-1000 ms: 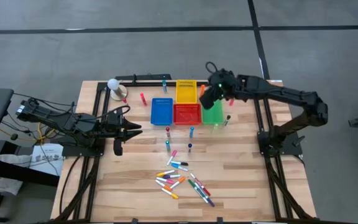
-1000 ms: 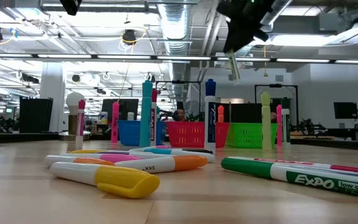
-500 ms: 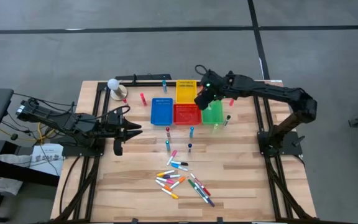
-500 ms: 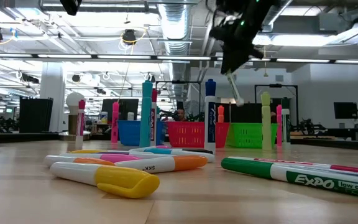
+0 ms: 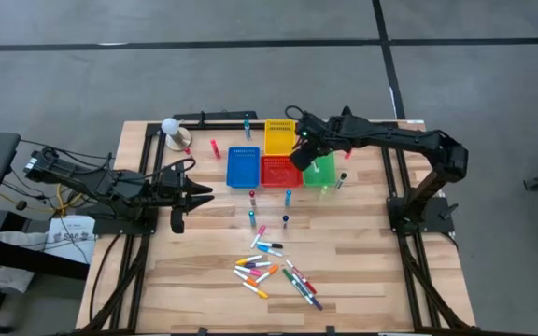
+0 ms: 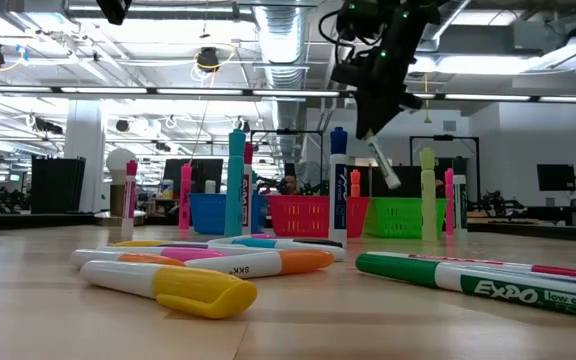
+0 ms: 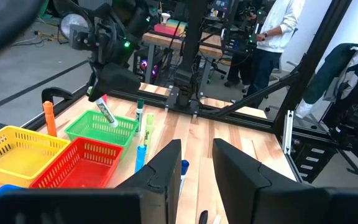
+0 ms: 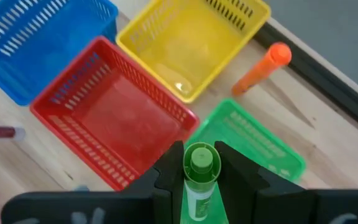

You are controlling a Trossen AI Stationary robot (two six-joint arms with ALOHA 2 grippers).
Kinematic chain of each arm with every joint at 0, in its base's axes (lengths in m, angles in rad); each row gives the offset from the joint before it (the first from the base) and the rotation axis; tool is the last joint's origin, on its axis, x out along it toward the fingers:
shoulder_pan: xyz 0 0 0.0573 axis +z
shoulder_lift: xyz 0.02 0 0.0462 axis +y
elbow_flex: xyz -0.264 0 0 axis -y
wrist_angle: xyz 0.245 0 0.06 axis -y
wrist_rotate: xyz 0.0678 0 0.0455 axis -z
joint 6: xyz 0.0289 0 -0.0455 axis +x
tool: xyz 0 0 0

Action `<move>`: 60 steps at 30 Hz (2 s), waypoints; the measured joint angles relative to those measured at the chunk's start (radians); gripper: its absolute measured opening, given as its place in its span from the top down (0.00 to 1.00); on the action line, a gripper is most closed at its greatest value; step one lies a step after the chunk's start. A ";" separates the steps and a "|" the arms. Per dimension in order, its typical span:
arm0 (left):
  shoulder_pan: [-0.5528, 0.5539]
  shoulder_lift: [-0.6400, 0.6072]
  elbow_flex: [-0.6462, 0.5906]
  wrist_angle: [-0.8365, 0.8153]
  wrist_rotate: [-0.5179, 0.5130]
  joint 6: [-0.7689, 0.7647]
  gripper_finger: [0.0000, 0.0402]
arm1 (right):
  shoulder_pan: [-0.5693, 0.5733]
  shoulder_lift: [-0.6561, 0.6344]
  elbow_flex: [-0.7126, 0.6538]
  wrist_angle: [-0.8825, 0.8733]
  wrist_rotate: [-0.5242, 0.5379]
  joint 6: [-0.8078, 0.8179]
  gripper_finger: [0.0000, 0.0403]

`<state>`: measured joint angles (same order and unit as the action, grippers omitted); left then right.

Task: Pick & Place Markers
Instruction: Put the large light green marker pen into the green bin

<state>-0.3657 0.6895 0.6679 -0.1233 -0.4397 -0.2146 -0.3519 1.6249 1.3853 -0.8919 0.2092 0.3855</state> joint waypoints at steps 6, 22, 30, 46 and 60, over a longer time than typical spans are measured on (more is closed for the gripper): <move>0.000 0.000 0.000 -0.003 0.000 0.000 0.77 | 0.000 0.000 0.000 -0.033 0.000 0.000 0.82; 0.000 0.000 0.000 -0.011 0.000 0.000 0.77 | 0.005 0.000 0.000 -0.084 -0.002 -0.001 0.82; 0.000 0.000 0.000 -0.010 0.000 0.000 0.77 | 0.005 0.000 0.000 -0.100 -0.002 -0.002 0.82; 0.000 0.000 0.000 -0.010 0.000 0.000 0.77 | 0.007 0.000 0.000 -0.103 -0.002 -0.019 0.82; 0.000 0.000 0.000 -0.010 0.000 0.000 0.77 | 0.011 0.000 0.000 -0.103 -0.002 -0.028 0.75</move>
<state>-0.3660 0.6895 0.6678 -0.1329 -0.4398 -0.2150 -0.3405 1.6245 1.3853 -0.9951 0.2075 0.3574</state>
